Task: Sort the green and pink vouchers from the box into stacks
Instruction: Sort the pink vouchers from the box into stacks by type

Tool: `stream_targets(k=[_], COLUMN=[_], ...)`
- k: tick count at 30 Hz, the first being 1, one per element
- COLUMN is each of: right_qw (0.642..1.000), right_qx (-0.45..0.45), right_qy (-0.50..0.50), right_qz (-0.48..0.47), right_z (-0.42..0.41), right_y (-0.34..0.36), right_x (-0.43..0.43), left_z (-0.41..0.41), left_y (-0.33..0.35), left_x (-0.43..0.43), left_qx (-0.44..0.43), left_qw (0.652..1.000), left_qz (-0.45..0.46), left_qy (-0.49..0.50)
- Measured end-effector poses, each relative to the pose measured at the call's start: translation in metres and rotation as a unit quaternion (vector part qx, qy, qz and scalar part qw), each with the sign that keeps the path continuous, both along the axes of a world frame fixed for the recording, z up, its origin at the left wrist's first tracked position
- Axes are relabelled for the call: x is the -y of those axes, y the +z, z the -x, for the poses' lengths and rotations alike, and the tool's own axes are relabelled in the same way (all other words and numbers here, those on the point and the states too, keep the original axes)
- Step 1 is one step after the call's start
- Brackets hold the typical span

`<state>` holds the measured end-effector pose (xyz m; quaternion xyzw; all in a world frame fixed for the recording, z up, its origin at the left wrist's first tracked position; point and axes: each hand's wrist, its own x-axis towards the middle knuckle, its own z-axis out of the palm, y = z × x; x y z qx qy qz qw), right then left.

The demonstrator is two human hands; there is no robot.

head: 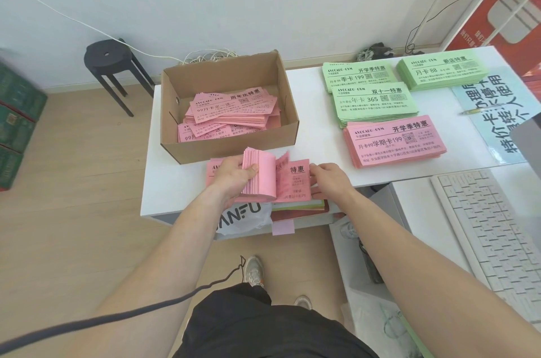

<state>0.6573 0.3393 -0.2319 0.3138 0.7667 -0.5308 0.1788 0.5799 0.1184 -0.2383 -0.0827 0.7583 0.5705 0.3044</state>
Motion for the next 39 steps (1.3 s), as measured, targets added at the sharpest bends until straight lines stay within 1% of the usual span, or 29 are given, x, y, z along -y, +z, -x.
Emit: stream_targets(k=[6, 17, 27, 39], right_qw=[1.0, 1.0, 1.0, 1.0], right_qx=[0.002, -0.001, -0.001, 0.003], right_qy=[-0.004, 0.014, 0.01, 0.017], right_qz=[0.011, -0.005, 0.0, -0.005], right_z=[0.001, 0.0, 0.001, 0.001], right_y=[-0.002, 0.0, -0.002, -0.001], right_x=[-0.001, -0.001, 0.0, 0.0], left_z=[-0.003, -0.005, -0.01, -0.01], left_y=[0.01, 0.012, 0.016, 0.018], left_x=[-0.004, -0.005, -0.008, -0.008], left_qx=[0.005, 0.007, 0.017, 0.04], left_qw=[1.0, 1.0, 0.999, 0.998], left_qz=[-0.005, -0.007, -0.035, -0.042], left_qy=[0.001, -0.017, -0.003, 0.008])
